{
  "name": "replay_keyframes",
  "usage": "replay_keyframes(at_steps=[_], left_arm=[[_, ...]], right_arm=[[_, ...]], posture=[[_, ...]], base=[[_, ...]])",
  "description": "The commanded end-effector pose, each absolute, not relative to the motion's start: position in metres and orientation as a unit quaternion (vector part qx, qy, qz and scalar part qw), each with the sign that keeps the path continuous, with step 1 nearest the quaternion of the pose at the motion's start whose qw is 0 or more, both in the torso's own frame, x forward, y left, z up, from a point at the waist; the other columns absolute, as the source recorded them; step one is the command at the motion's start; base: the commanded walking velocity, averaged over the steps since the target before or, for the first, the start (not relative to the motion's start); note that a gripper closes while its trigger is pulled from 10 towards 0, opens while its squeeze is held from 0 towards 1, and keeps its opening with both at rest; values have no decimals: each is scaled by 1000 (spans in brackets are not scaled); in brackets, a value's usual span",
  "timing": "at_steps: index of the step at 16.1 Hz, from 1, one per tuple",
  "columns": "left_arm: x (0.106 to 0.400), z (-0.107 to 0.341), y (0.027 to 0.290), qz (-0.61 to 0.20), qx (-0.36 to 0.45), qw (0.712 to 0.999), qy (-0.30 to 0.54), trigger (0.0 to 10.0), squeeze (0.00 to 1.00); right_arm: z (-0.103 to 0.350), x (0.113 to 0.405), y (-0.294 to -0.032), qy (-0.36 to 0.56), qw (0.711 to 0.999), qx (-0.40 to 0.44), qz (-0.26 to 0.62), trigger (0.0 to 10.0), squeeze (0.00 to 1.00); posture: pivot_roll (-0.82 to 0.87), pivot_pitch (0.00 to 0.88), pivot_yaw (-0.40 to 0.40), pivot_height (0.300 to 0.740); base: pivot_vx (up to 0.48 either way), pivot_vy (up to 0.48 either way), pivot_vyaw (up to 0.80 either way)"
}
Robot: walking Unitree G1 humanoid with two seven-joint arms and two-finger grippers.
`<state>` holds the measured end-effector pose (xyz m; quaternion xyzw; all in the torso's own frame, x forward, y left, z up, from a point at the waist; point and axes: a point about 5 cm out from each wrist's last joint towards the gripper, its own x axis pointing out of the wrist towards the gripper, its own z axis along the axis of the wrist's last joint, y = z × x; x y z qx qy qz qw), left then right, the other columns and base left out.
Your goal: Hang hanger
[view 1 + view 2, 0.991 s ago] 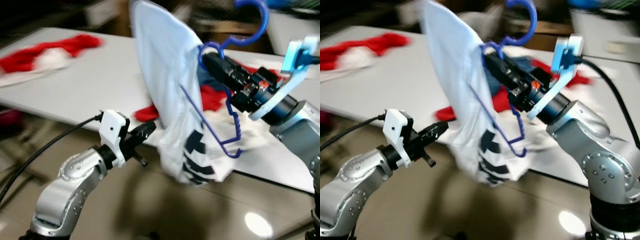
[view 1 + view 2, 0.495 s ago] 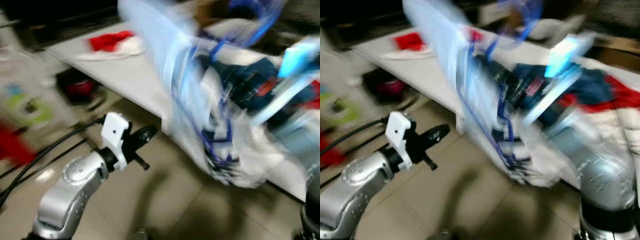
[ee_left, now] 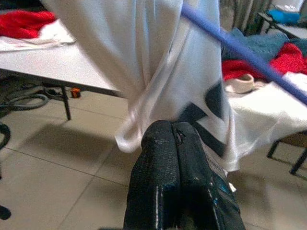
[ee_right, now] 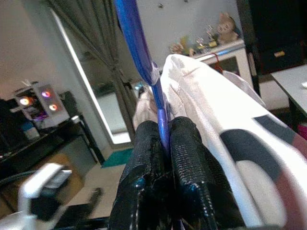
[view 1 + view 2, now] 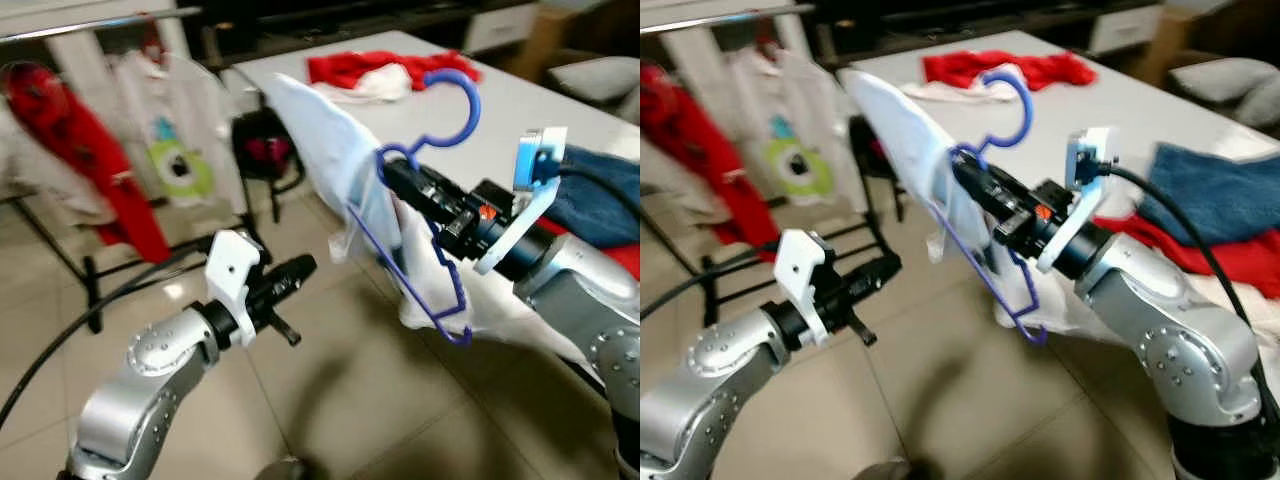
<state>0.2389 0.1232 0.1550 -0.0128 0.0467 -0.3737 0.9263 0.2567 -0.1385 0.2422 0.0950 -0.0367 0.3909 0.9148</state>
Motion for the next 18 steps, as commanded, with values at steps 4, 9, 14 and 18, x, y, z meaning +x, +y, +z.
replay_keyframes(at_steps=[4, 9, 14, 18], left_arm=[[239, 158, 126, -368, 4, 929, 45, 10000, 0], [246, 154, 140, -305, 25, 951, 51, 10000, 0], [268, 153, 174, -185, 58, 980, 47, 10000, 0], [267, 162, 175, -173, 76, 982, 25, 10000, 0]], right_arm=[[212, 274, -141, -10, 950, 49, 307, 10000, 0], [190, 274, -142, 8, 958, 60, 282, 10000, 0], [184, 277, -156, 7, 960, 66, 273, 10000, 0], [184, 292, -165, 3, 962, 61, 267, 10000, 0]], posture=[[-32, 5, 23, 740], [-9, 5, 11, 740], [10, 0, 11, 740], [81, 0, -31, 740]], base=[[0, 0, 798], [0, 0, 800], [0, 0, 800], [0, 0, 800]])
